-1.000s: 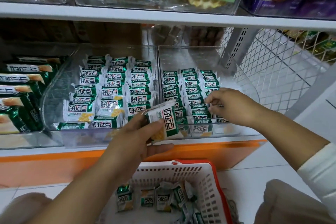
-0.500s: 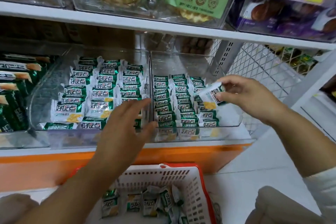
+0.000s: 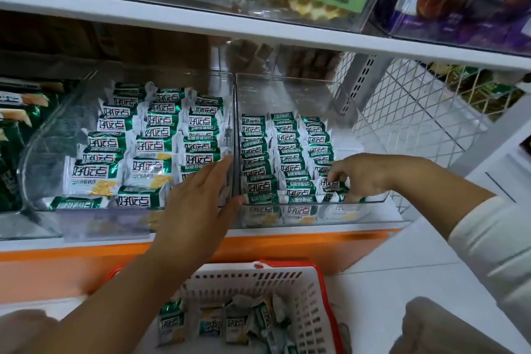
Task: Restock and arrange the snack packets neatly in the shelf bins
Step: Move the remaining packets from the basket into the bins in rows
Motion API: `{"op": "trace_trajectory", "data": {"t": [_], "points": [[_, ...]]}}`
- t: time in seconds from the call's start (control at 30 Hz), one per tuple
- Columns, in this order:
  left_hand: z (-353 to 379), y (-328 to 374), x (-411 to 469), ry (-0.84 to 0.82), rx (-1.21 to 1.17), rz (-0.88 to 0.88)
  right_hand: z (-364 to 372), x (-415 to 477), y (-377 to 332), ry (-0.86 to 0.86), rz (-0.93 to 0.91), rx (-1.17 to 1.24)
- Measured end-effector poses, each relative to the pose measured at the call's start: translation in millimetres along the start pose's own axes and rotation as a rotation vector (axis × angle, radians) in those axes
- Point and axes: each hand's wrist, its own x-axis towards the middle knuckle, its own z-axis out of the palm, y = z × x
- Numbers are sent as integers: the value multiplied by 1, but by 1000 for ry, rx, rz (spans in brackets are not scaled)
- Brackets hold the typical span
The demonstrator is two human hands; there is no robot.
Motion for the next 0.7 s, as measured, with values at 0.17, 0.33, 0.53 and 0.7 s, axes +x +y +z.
{"op": "trace_trajectory", "data": {"t": [0.17, 0.33, 0.53, 0.7], "points": [[0, 2, 0, 8, -18, -13, -6, 4, -4, -74, 8, -27], [2, 2, 0, 14, -10, -23, -5, 6, -5, -96, 2, -3], [2, 3, -1, 22, -23, -34, -5, 8, -5, -132, 19, 48], [3, 2, -1, 28, -29, -24, -4, 10, -3, -116, 6, 56]]}}
